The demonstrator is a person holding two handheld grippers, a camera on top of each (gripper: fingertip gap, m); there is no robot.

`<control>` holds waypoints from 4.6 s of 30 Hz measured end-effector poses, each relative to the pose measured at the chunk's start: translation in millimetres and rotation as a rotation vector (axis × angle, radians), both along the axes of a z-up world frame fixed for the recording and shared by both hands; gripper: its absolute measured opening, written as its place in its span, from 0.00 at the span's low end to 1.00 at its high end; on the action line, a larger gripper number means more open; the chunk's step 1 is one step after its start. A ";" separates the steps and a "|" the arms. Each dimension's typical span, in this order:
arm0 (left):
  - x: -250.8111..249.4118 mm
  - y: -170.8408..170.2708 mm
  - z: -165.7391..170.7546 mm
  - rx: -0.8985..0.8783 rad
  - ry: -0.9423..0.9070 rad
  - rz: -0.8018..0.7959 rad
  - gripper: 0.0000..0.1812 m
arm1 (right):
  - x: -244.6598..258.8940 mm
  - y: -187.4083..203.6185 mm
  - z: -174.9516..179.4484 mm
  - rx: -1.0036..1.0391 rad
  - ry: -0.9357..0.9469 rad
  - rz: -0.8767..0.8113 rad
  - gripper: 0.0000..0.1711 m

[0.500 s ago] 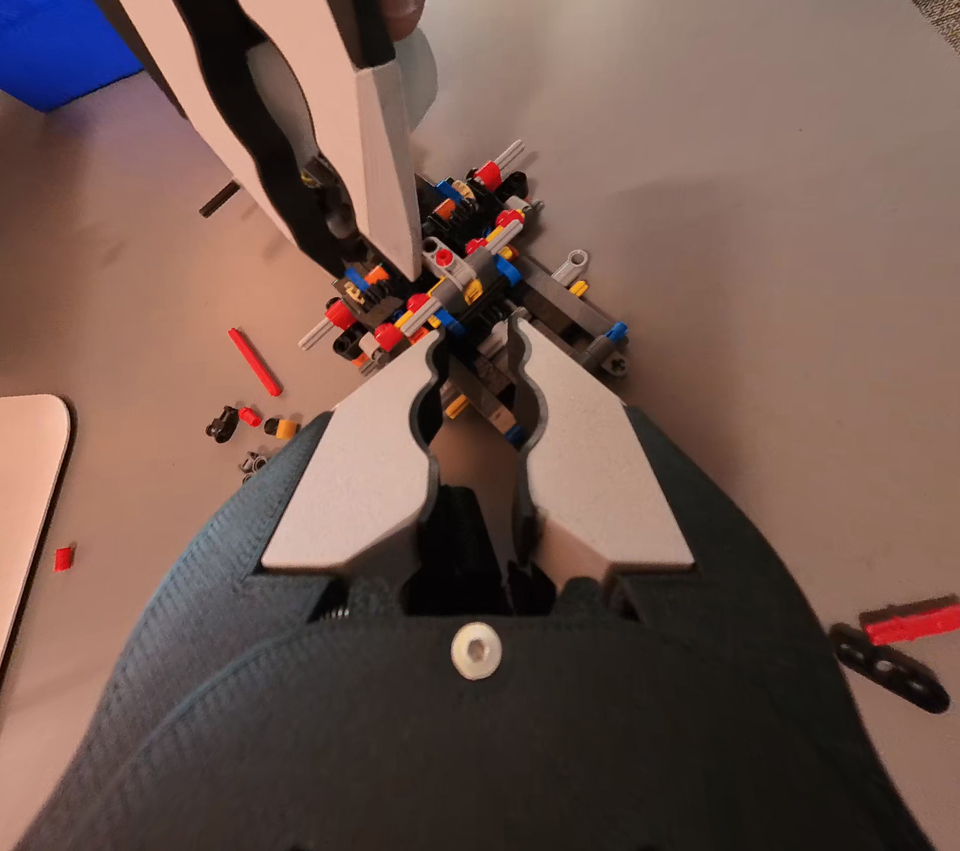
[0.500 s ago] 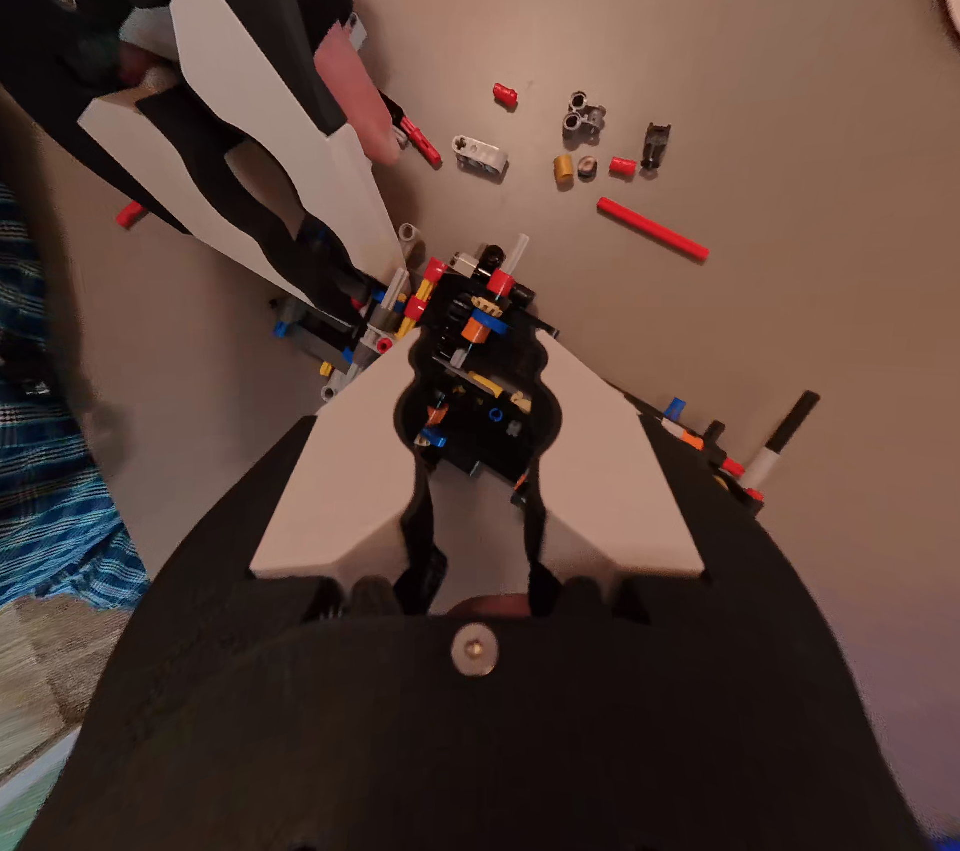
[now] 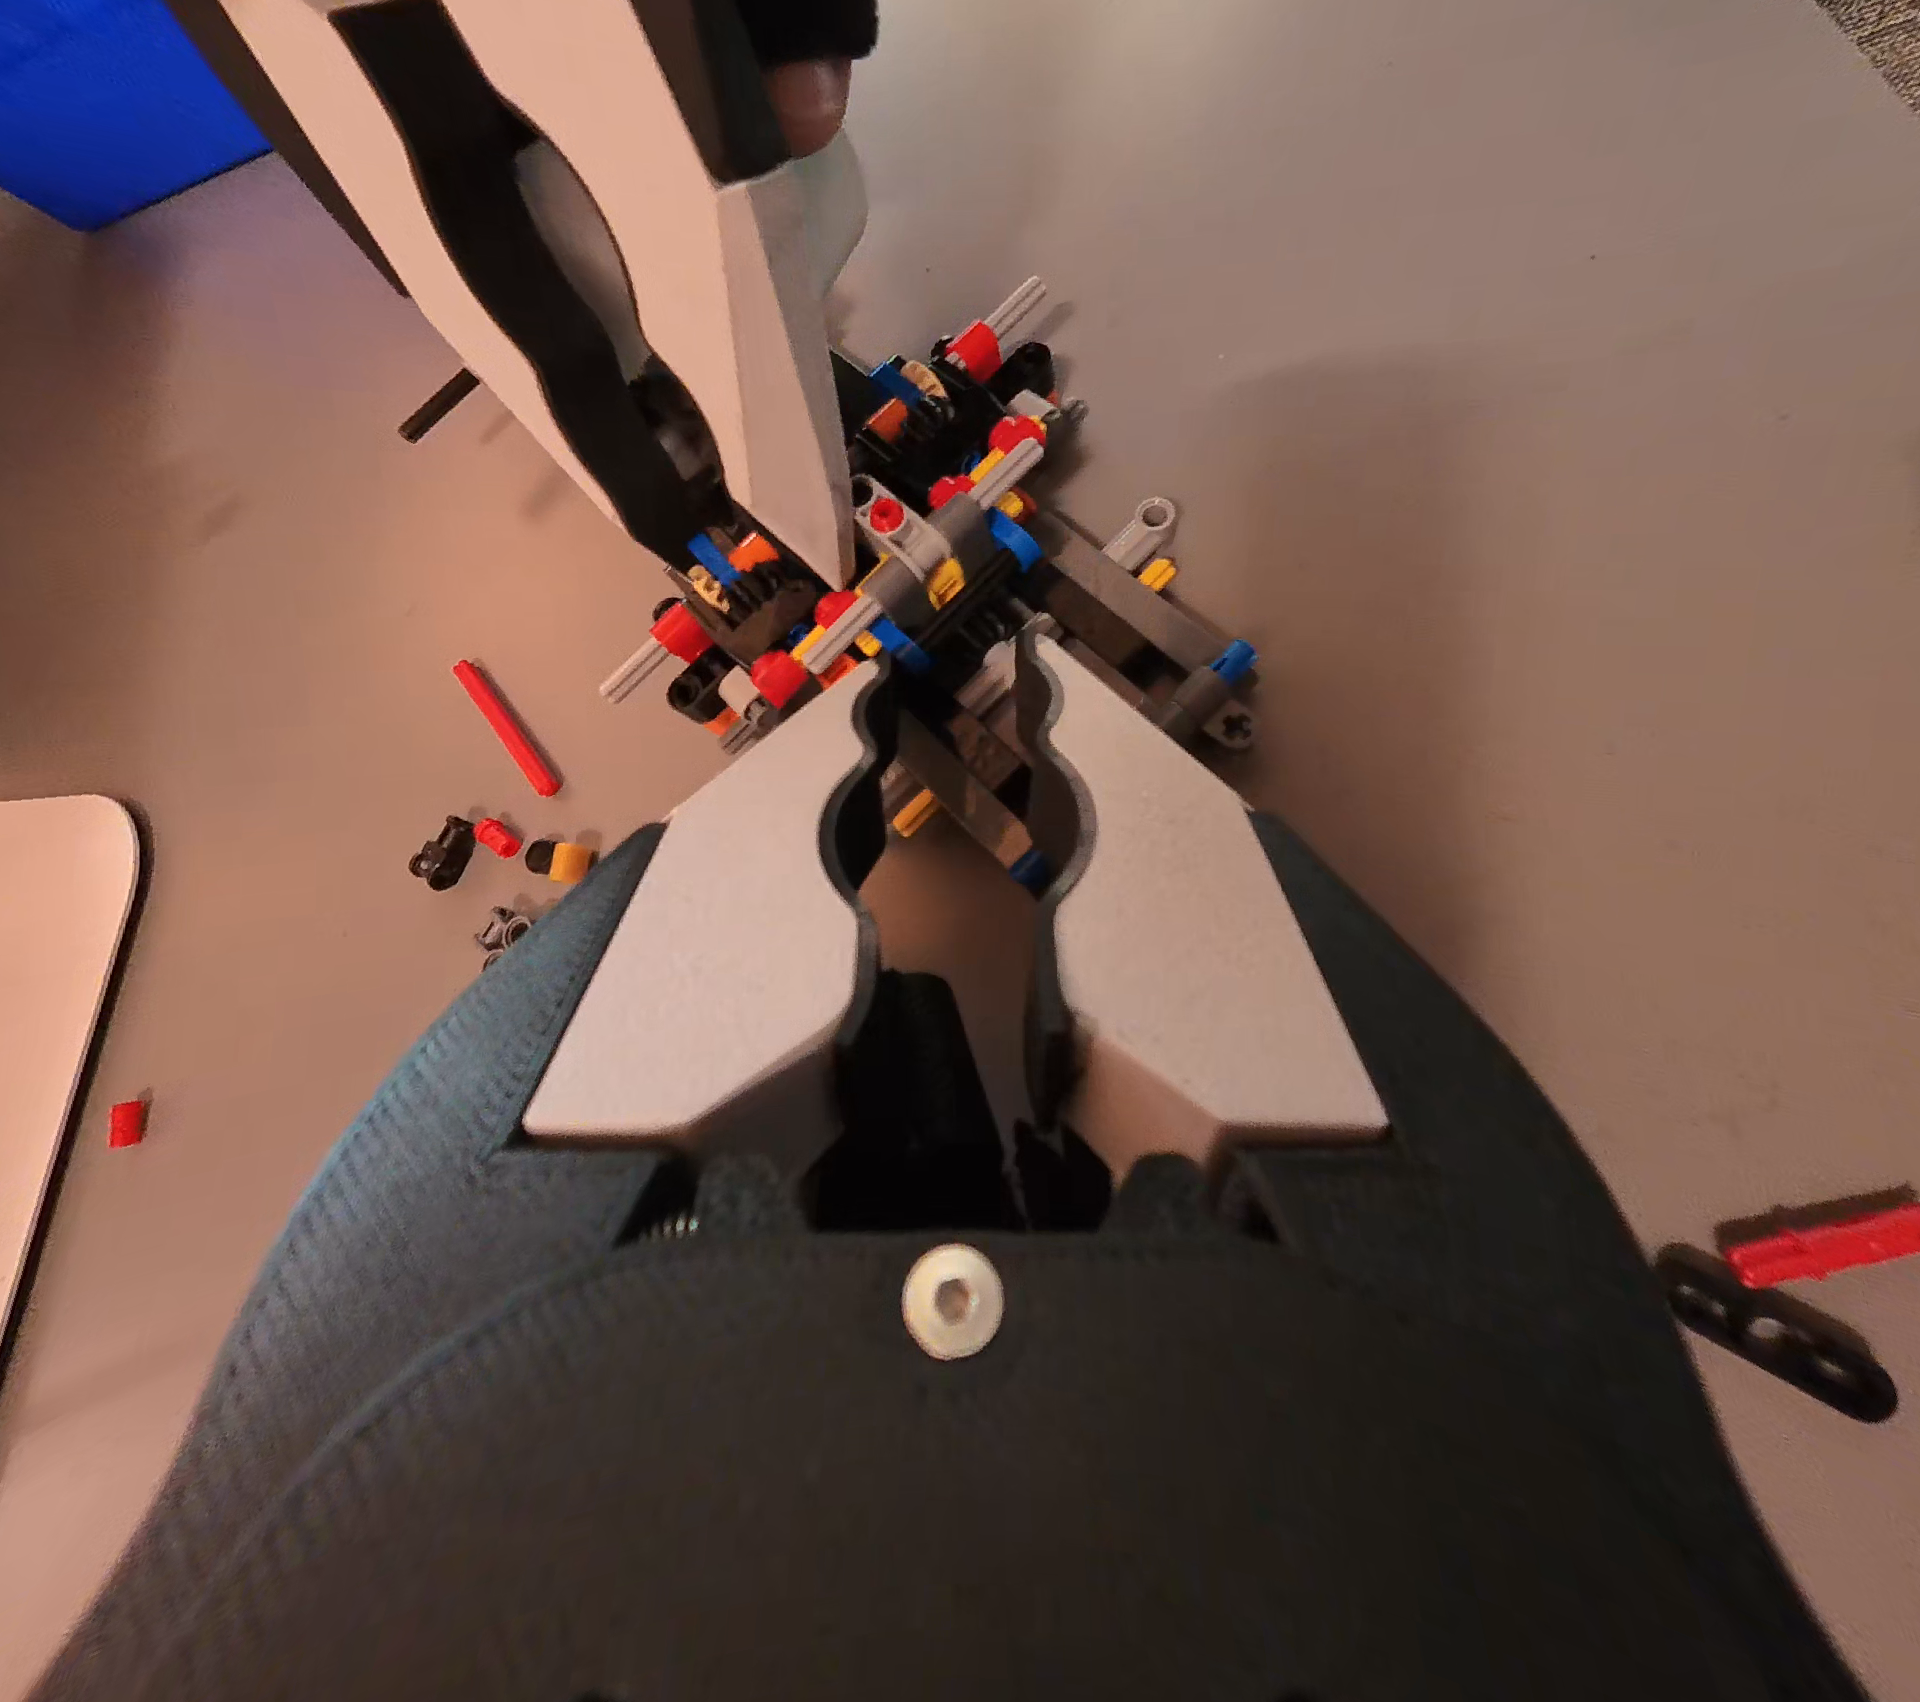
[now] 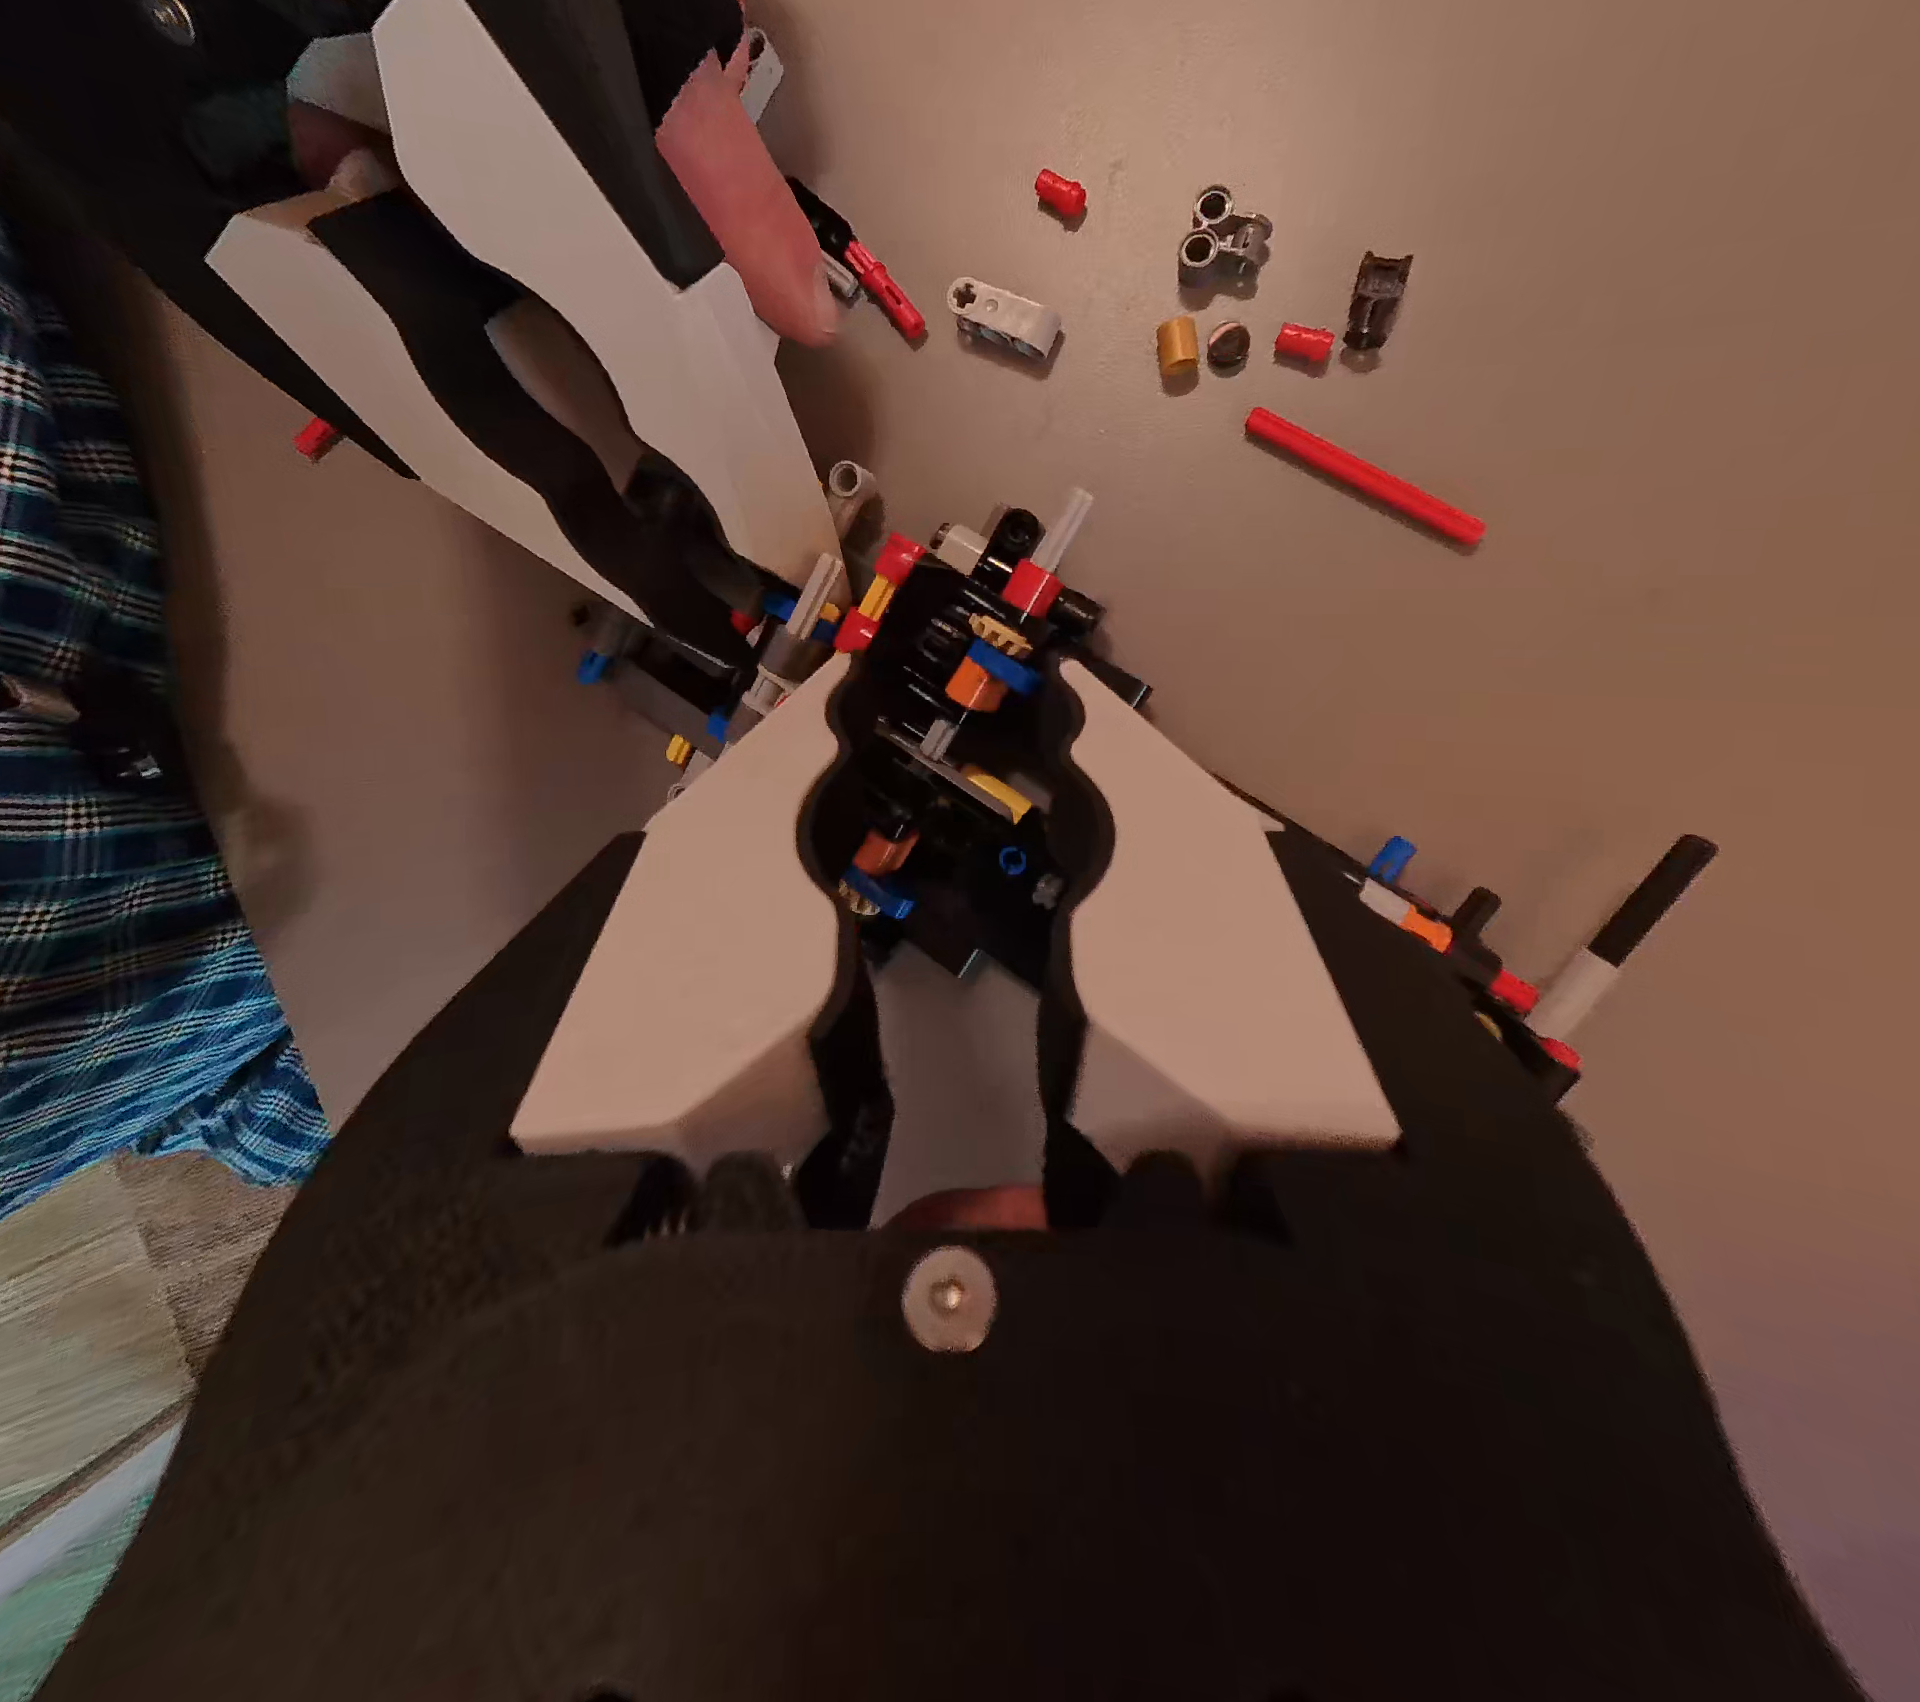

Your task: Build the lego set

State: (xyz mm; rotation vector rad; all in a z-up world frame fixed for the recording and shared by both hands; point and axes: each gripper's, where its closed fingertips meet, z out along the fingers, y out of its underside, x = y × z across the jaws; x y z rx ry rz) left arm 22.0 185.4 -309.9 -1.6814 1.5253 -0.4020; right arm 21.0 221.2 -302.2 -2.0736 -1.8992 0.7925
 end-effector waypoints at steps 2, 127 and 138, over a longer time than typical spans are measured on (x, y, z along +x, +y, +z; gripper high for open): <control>0.0 0.2 0.0 0.000 0.000 0.000 0.12 | 0.1 0.2 0.3 0.023 -0.009 -0.001 0.16; -10.9 31.3 6.2 -0.065 0.031 -0.022 0.03 | 86.3 -25.1 -7.2 0.243 -0.004 -0.309 0.01; 13.7 5.0 7.4 -0.096 0.034 -0.022 0.02 | 109.9 2.7 -8.7 0.369 -0.048 -0.374 0.01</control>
